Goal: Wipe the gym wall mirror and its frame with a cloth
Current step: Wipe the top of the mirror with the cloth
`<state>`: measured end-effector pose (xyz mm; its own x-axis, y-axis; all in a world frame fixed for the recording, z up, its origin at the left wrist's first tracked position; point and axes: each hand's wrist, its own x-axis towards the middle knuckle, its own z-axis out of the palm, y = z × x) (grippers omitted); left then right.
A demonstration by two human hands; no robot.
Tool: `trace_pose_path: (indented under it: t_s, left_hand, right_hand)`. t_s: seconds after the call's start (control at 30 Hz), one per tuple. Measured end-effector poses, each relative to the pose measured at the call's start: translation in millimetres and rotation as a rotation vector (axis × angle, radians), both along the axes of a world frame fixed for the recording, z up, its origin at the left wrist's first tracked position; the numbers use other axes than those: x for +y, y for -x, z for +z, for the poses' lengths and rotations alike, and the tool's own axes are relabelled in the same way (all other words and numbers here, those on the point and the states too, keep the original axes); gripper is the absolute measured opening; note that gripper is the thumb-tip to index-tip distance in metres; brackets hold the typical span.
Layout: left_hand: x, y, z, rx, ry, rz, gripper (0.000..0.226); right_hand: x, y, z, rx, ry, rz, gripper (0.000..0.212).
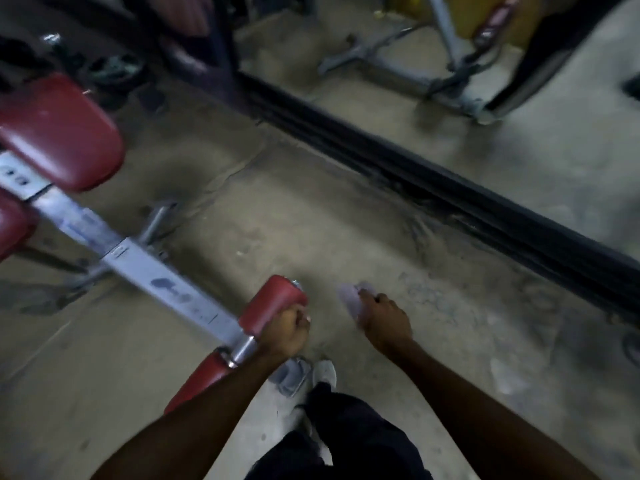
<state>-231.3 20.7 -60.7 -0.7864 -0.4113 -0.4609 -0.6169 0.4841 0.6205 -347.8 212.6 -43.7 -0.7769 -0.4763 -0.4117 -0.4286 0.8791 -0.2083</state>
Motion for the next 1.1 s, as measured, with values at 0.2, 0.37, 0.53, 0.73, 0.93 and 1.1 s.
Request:
trace_pose_path:
  t_s: [0.2, 0.37, 0.53, 0.73, 0.93, 1.1]
  left_hand:
    - [104, 88, 27, 0.057, 0.042, -0.451, 0.027]
    - [212, 182, 55, 0.156, 0.055, -0.68, 0.034]
    - [354, 299, 117, 0.328, 0.054, -0.839, 0.033]
    - [515, 426, 250, 0.756, 0.083, -0.885, 0.038]
    - [627, 538, 397, 1.176, 0.323, -0.925, 0.036]
    - [717, 630, 521, 1.468, 0.54, -0.913, 0.04]
  right_hand:
    - [144, 4, 40, 0.104, 0.171, -0.476, 0.049]
    - [266, 29, 67, 0.205, 0.21, -0.725, 0.038]
    - [396, 89, 127, 0.365, 0.303, -0.929, 0.044]
    - [526, 202, 237, 0.638, 0.372, -0.952, 0.037]
    - [632, 317, 361, 0.96, 0.347, -0.935, 0.043]
    - [725, 412, 479, 1.223, 0.282, -0.887, 0.046]
